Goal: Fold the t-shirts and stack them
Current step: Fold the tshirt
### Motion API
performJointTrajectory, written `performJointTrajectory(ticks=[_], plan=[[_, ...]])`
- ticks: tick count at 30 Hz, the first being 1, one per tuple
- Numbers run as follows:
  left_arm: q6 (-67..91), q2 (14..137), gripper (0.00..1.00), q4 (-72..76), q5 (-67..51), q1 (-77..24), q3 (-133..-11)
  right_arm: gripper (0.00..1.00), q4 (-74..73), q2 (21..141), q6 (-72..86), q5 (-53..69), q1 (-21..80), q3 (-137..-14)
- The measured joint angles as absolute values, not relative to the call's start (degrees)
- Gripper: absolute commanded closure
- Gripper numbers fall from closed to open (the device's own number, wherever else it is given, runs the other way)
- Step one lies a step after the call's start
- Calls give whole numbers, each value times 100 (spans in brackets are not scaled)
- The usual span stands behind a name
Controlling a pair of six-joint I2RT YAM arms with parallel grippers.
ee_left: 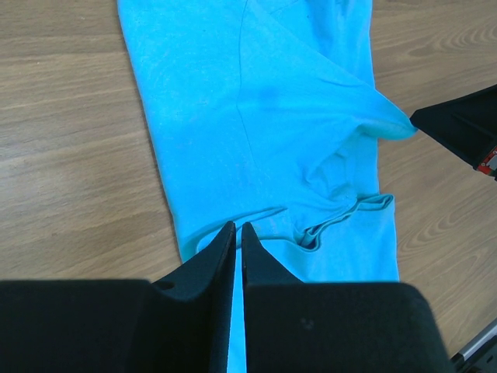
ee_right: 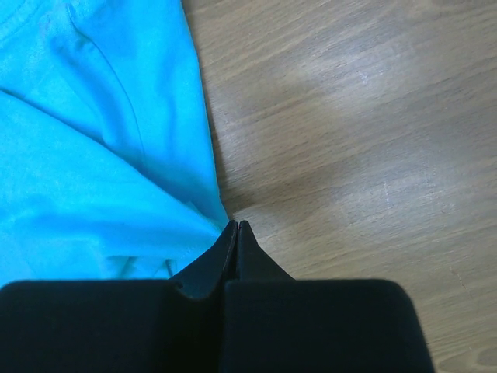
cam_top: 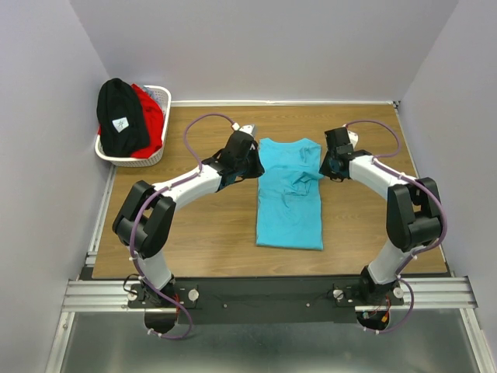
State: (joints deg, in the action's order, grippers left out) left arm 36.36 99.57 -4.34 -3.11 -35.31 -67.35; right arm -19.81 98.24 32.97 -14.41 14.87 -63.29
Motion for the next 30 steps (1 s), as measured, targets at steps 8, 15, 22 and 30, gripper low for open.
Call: performJointTrajectory(ticks=[8,15,22,30], plan=[[3636,9957,86,-432,-320,-3531,-6735,96,-1979,10066,3293,-1450,1487,-6622],[3623,9957,86,-432,-333,-3531,-6735,96,-1949,10641,3291,-1398,1514,-7216],[3618,10038,86,-425,-373,-3531,-6735,96,-1935,10997,3293,-1293,1671,-7714],[3618,10141,86,-427,-414,-3531,-6735,96,-1914,11660,3293,-1214,1855,-8213]])
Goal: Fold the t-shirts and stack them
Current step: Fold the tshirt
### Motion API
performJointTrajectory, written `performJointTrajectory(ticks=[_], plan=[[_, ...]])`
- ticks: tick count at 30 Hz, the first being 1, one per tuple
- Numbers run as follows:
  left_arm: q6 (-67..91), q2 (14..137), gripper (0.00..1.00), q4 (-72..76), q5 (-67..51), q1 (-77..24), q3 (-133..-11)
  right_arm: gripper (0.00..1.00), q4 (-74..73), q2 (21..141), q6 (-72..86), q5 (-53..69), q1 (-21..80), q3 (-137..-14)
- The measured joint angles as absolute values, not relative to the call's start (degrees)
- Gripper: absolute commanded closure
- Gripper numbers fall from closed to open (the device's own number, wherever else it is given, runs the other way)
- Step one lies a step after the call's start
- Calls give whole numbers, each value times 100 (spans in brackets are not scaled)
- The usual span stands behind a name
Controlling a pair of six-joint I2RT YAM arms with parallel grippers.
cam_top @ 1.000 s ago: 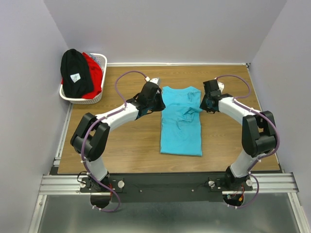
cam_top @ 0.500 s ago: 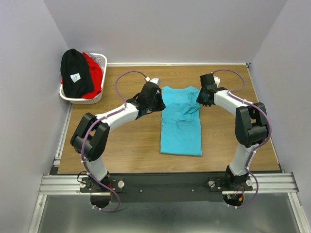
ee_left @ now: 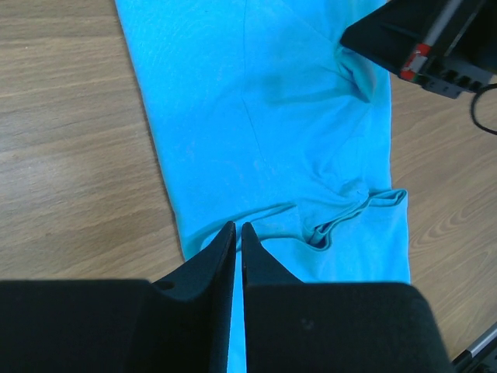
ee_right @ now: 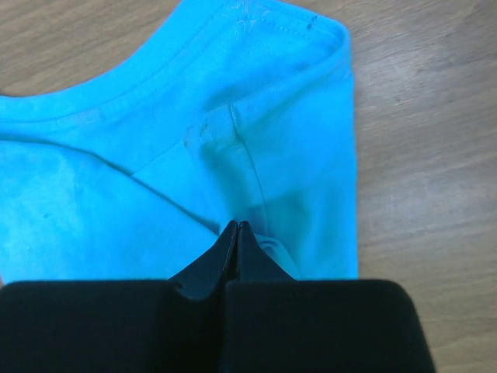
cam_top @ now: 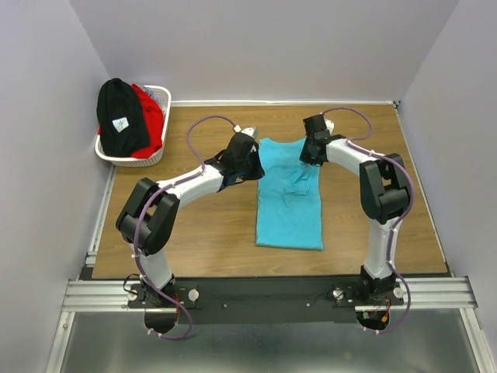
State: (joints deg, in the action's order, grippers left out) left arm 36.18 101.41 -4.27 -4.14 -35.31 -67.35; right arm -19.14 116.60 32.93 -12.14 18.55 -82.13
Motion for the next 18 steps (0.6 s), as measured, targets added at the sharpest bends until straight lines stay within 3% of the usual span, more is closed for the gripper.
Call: performJointTrajectory(ticks=[4,14,18], plan=[[3618,10145,86,-425,-436,-3531,-6735,91,-1881,11939,3293,-1221,1865,-8368],[3597,10145,83,-423,-456,-3531,-6735,55,-1894,11907,3232,-1264,1865,-8403],[3599,10145,82,-423,-456,-3531,-6735,50,-1918,11714,3146,-1295,1865,-8405]])
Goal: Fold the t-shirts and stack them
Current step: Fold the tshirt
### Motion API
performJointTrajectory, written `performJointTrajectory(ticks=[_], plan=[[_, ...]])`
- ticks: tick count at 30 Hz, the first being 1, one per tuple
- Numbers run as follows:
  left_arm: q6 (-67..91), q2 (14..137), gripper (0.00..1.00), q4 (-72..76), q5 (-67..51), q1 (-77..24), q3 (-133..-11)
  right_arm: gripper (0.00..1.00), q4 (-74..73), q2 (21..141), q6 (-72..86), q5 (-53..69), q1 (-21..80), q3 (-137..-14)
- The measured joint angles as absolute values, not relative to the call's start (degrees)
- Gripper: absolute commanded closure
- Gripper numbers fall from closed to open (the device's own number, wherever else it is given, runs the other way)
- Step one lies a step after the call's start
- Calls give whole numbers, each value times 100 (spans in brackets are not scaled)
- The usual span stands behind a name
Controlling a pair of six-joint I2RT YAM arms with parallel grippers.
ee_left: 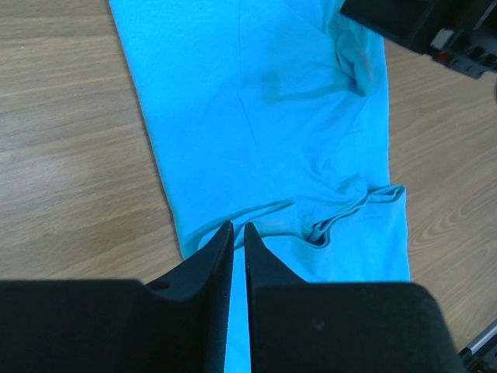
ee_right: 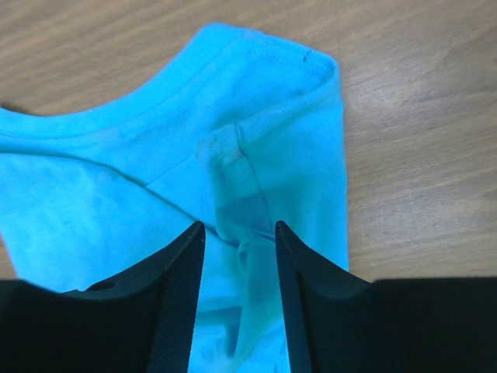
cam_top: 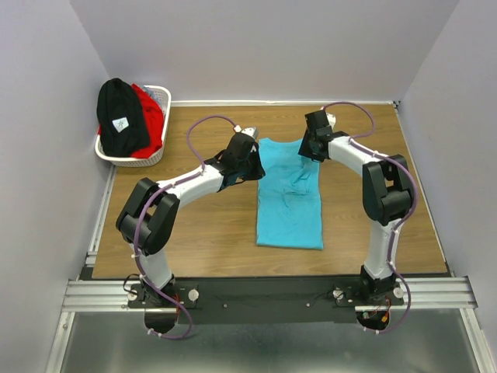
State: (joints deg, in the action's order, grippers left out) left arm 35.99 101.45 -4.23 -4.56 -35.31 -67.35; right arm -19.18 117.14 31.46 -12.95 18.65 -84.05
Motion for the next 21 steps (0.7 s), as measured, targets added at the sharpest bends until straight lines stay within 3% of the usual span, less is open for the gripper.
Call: performJointTrajectory(ticks=[8,21], plan=[[3601,10136,82,-423,-456,-3531,-6735,52,-1940,11480,2987,-1461,1865,-8866],[3594,10134,82,-427,-456,-3531,-6735,54,-2123,12431,2902,-1695,1865,-9522]])
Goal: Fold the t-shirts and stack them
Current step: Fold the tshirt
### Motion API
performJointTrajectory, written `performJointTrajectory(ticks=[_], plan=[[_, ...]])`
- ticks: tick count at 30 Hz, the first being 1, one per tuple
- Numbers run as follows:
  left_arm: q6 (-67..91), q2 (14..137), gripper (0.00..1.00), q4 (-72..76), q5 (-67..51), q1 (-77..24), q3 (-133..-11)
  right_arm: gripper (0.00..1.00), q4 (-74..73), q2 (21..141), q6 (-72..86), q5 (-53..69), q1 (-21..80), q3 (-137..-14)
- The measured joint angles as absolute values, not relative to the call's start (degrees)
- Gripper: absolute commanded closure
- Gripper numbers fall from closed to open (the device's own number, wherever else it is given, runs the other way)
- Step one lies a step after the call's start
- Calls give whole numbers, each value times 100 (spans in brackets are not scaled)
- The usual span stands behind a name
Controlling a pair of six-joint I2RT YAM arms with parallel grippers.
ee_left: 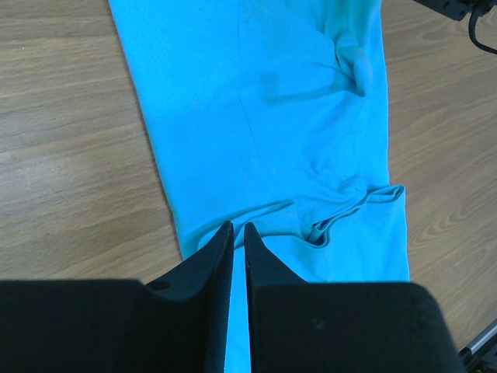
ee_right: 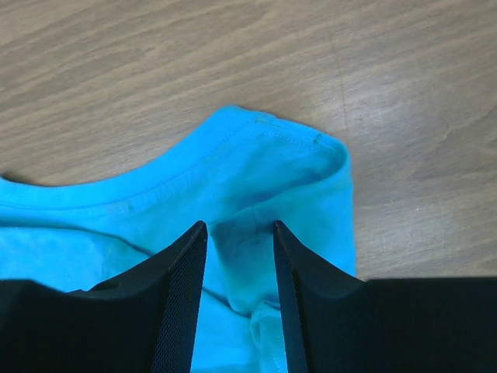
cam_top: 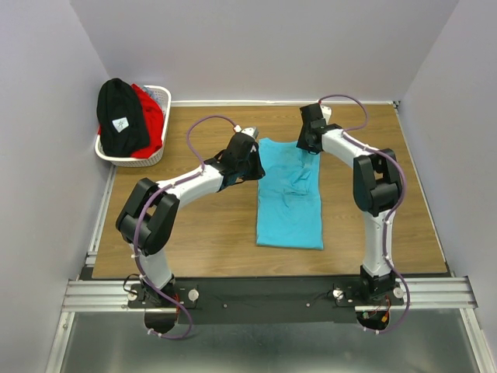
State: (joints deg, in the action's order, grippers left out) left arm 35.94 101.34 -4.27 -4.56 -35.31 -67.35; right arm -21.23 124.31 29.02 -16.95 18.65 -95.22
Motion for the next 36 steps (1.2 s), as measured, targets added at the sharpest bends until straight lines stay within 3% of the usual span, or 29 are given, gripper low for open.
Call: performJointTrajectory(ticks=[3,10,13,17,36], plan=[[3588,10127,82,-432,-456,-3531,-6735,57,-2191,12470,2904,-1734,1865,-9546],[3577,10106,82,-436,-456,-3531,-6735,74,-2235,12529,2908,-1791,1865,-9642],[3575,10103,82,-436,-456,-3531,-6735,87,-2244,12567,2906,-1802,1865,-9657],[3575,10103,82,-438,-458,-3531,-6735,97,-2246,12586,2926,-1804,1865,-9662],[3575,10103,82,-438,-456,-3531,-6735,99,-2287,12145,2936,-1728,2032,-9605]])
